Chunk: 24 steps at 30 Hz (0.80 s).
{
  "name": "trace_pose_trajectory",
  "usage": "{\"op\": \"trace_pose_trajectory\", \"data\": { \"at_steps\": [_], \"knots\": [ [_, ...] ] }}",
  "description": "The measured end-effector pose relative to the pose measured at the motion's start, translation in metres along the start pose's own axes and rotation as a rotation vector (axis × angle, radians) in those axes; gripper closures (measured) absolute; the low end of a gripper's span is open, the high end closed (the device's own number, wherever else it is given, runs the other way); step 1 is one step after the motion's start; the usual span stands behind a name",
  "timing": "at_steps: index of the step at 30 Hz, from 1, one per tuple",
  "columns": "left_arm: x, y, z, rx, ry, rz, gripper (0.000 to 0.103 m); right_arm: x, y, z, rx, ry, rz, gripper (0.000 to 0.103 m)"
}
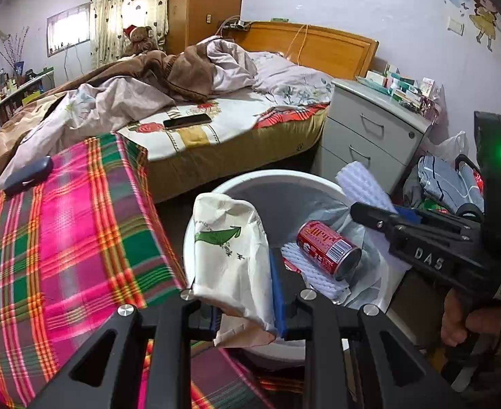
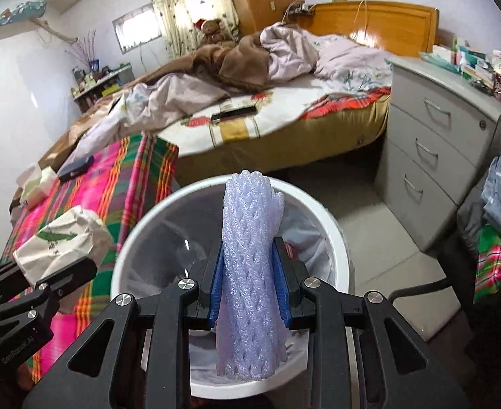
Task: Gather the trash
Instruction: 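Carry the paper bag and foam net over the white bin, then open both tools to drop the paper bag and foam net into the bin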
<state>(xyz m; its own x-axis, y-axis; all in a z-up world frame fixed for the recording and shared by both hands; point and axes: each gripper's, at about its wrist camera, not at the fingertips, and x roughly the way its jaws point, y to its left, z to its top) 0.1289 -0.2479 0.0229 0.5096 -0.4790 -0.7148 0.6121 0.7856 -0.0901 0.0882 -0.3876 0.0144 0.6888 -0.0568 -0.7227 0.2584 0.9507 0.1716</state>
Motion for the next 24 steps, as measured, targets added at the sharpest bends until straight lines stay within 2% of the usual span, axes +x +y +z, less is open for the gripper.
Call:
{"op": "trace_pose_trajectory", "data": {
  "at_steps": [4, 8, 11, 13, 15, 24],
  "knots": [
    [0.011, -0.004, -0.003, -0.008, 0.024, 0.001, 0.078, 0.007, -0.002, -0.004, -0.02, 0.027, 0.014, 0.074],
    [0.015, -0.006, -0.005, -0.012, 0.035, 0.004, 0.072, 0.012, -0.007, -0.005, -0.022, 0.043, 0.026, 0.074],
    [0.017, -0.006, -0.005, -0.015, 0.039, 0.008, 0.058, 0.014, -0.009, -0.005, -0.026, 0.054, 0.034, 0.071],
    [0.016, -0.005, -0.006, -0.022, 0.033, 0.007, 0.055, 0.016, -0.009, -0.005, -0.03, 0.057, 0.026, 0.066],
    [0.014, -0.005, -0.006, -0.022, 0.027, 0.008, 0.046, 0.017, -0.01, -0.005, -0.03, 0.057, 0.015, 0.047],
    [0.001, 0.0, -0.009, -0.045, 0.01, 0.014, 0.043, 0.004, -0.005, -0.006, -0.029, 0.022, 0.012, 0.046]
  ]
}}
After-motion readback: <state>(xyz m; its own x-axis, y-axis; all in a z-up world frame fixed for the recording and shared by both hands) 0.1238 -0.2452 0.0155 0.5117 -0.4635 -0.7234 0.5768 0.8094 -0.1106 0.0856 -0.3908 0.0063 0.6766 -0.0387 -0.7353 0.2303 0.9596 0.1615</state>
